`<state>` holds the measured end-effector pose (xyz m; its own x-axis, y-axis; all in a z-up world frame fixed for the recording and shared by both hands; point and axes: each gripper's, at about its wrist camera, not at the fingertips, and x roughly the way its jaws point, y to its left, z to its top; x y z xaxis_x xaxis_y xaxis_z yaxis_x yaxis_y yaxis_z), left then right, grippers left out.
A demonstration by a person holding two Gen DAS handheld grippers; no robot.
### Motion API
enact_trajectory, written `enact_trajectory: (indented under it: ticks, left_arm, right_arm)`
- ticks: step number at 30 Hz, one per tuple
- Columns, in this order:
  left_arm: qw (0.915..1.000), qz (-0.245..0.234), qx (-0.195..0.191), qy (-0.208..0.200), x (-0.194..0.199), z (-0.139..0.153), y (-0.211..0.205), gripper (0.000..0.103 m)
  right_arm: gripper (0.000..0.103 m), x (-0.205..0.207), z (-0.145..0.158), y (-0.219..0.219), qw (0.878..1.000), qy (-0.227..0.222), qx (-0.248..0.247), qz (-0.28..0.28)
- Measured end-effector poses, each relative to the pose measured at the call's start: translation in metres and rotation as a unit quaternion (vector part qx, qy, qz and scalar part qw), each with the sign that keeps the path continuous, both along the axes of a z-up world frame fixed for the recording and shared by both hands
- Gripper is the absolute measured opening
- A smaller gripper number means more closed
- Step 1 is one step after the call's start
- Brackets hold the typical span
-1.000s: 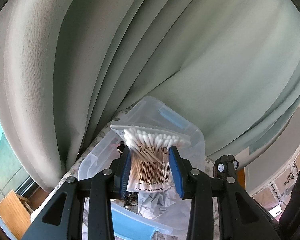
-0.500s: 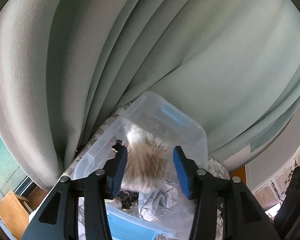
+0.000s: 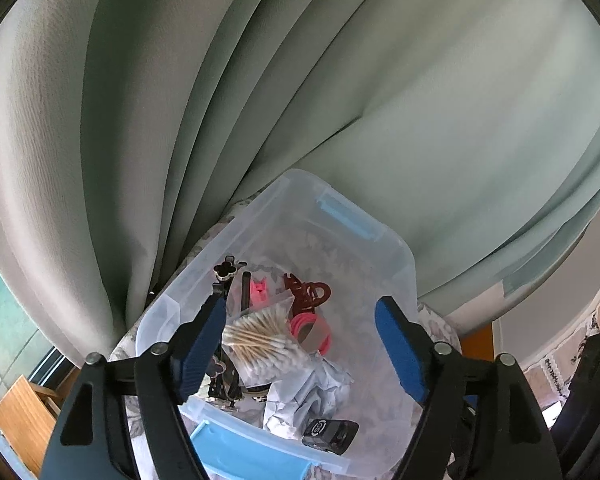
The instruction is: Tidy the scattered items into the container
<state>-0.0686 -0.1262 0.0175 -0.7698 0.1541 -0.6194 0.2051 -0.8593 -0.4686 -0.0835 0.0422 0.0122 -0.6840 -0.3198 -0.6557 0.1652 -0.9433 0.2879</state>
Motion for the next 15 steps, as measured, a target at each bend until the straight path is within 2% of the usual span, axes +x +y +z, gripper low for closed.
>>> enact_trajectory:
  ticks: [10,11,15]
  left_arm:
    - [0.9998,-0.013,-0.018,-0.003,-0.004,0.003,0.015,0.085]
    - [0.9997,-0.014,-0.022,-0.003,-0.002,0.005,0.016,0.089]
    - [0.9992,-0.015,-0.037,-0.003,0.002,0.01,0.022,0.091]
  right_arm:
    - [0.073,0.005,-0.004,0.013,1.0,-0.011,-0.012,-0.013]
    - [0.074,0.006,-0.004,0.015,1.0,-0.011,-0.013,-0.014]
    - [0.088,0.011,-0.001,0.02,1.0,-0.009,-0.015,-0.022]
